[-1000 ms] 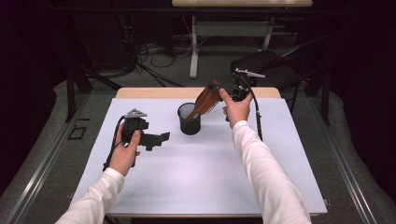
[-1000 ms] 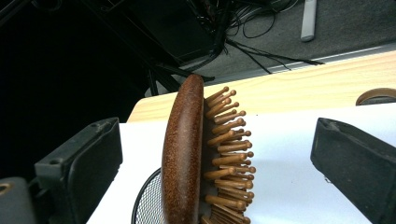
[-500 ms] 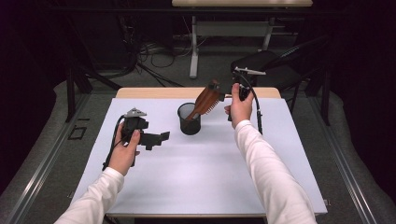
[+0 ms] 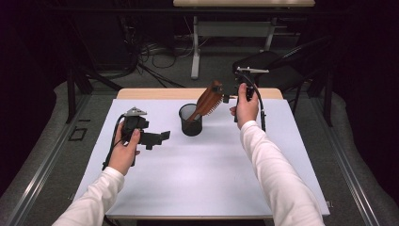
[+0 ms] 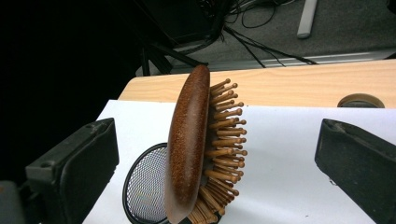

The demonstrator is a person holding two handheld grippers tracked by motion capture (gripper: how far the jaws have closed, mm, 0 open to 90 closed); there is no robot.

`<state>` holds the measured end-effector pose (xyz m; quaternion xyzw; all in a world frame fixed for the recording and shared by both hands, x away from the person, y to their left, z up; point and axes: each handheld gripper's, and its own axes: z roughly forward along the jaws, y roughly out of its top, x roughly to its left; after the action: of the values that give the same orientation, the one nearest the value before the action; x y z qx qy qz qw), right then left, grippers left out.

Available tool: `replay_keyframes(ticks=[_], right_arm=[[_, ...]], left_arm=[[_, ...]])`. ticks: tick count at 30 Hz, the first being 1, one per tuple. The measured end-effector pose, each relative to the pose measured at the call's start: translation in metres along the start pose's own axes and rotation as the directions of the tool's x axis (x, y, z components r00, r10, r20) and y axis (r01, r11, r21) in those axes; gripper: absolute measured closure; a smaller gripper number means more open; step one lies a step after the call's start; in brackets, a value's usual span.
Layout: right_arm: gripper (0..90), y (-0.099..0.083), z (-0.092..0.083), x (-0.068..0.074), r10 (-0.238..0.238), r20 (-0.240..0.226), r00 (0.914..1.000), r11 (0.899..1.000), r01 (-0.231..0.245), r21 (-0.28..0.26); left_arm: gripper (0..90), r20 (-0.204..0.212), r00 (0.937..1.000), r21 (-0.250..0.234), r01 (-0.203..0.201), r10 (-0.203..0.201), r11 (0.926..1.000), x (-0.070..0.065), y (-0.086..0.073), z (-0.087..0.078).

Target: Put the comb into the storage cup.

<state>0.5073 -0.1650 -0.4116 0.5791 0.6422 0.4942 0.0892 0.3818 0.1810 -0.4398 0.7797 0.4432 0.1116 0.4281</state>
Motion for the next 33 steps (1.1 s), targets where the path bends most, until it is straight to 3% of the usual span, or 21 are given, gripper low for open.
replay_keyframes(ticks=[9, 19, 30, 33], right_arm=[[0.0, 0.0, -0.008, 0.005, -0.056, -0.026, 0.9981, 0.998, 0.057, 0.031], [0.0, -0.002, -0.019, 0.012, -0.138, -0.024, 0.9901, 0.987, 0.14, 0.079], [0.0, -0.002, -0.041, 0.007, -0.206, 0.009, 0.9786, 0.975, 0.204, 0.092], [0.0, -0.004, -0.046, 0.005, -0.215, -0.003, 0.9766, 0.972, 0.215, 0.096]], left_arm=[[0.4, -0.001, 0.9999, 0.001, -0.012, 0.012, 0.9999, -0.001, 0.004, 0.0], [0.3, 0.003, 0.9998, 0.002, -0.022, 0.022, 0.9998, -0.001, 0.009, -0.001], [0.4, 0.02, 0.9996, -0.013, -0.02, 0.02, 0.9997, -0.004, 0.01, -0.005], [0.3, 0.025, 0.9993, -0.013, -0.028, 0.028, 0.9995, -0.005, 0.011, -0.007]])
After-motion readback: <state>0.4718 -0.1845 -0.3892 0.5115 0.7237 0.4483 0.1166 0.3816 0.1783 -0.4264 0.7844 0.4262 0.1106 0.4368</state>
